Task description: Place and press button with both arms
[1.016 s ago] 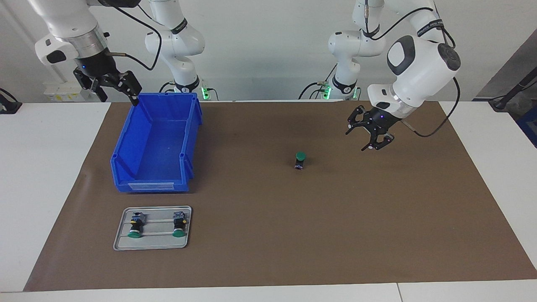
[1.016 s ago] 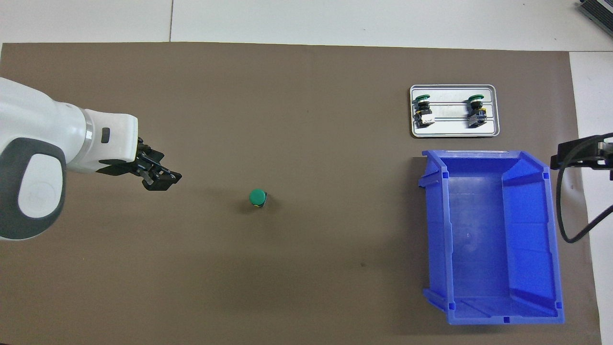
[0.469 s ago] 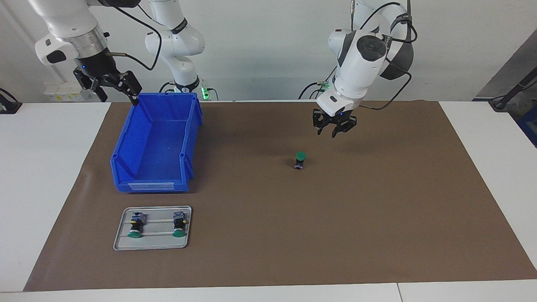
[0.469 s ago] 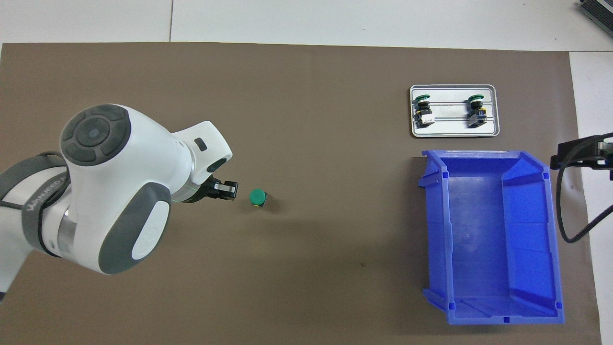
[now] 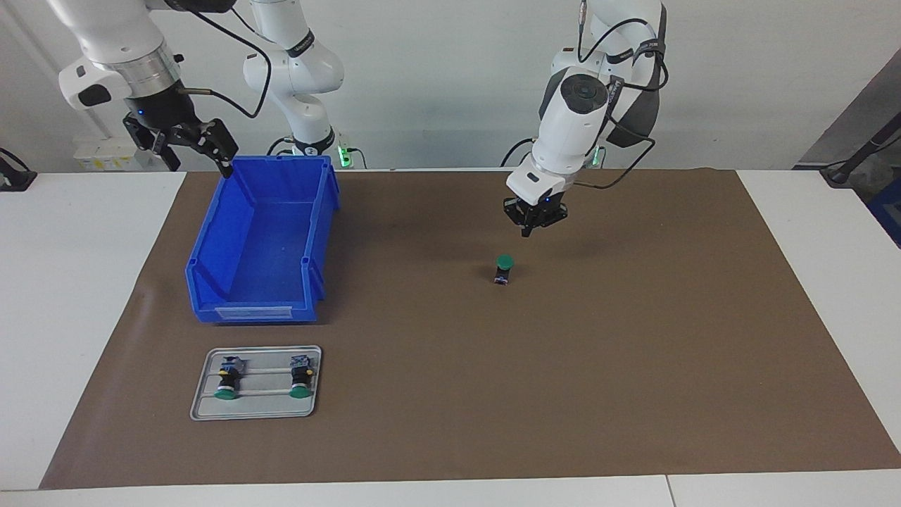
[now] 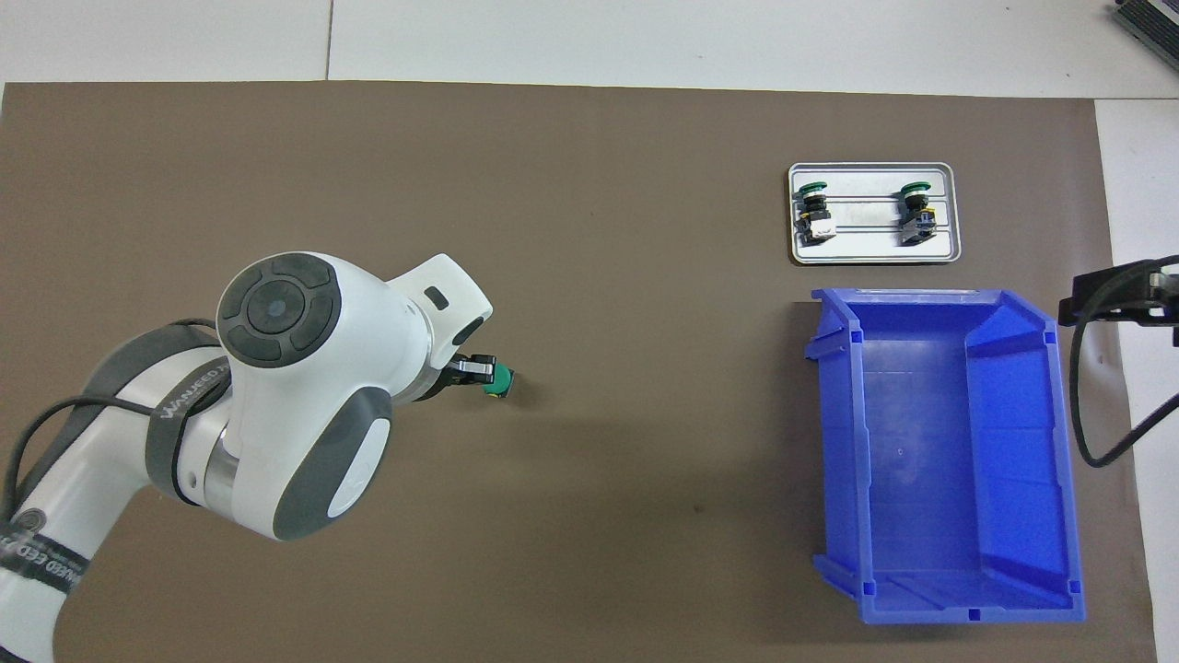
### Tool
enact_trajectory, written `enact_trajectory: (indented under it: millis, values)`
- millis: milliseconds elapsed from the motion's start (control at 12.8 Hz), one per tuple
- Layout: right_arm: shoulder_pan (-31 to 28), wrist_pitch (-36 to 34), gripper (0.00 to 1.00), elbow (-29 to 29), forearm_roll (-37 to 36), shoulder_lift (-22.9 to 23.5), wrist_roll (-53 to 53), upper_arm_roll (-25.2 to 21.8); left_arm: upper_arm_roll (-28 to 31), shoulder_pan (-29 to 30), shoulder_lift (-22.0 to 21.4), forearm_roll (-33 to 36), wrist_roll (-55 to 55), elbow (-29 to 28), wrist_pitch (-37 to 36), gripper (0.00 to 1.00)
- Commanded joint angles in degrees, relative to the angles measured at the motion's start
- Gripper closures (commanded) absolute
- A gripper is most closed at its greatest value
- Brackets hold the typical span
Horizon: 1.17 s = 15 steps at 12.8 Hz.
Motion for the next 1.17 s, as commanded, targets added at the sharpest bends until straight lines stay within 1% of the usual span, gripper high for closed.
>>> enact_trajectory:
  millis: [0, 625, 1094]
  values:
    - [0.1, -0.6, 0.00, -0.3, 1.3, -0.6, -1.5, -0.4, 0.6, -0.9, 0.5, 1.2, -3.3, -2.9, 7.2, 1.00]
    - [0.1, -0.6, 0.00, -0.3, 1.3, -0.6, -1.4, -0.4, 0.5, -3.6, 6.3, 1.2, -4.7, -3.2, 12.1, 1.00]
    - [0.1, -0.6, 0.00, -0.3, 1.3, -0.6, -1.5, -0.4, 0.6, -3.8, 5.9, 1.2, -4.9, -5.4, 11.8, 1.00]
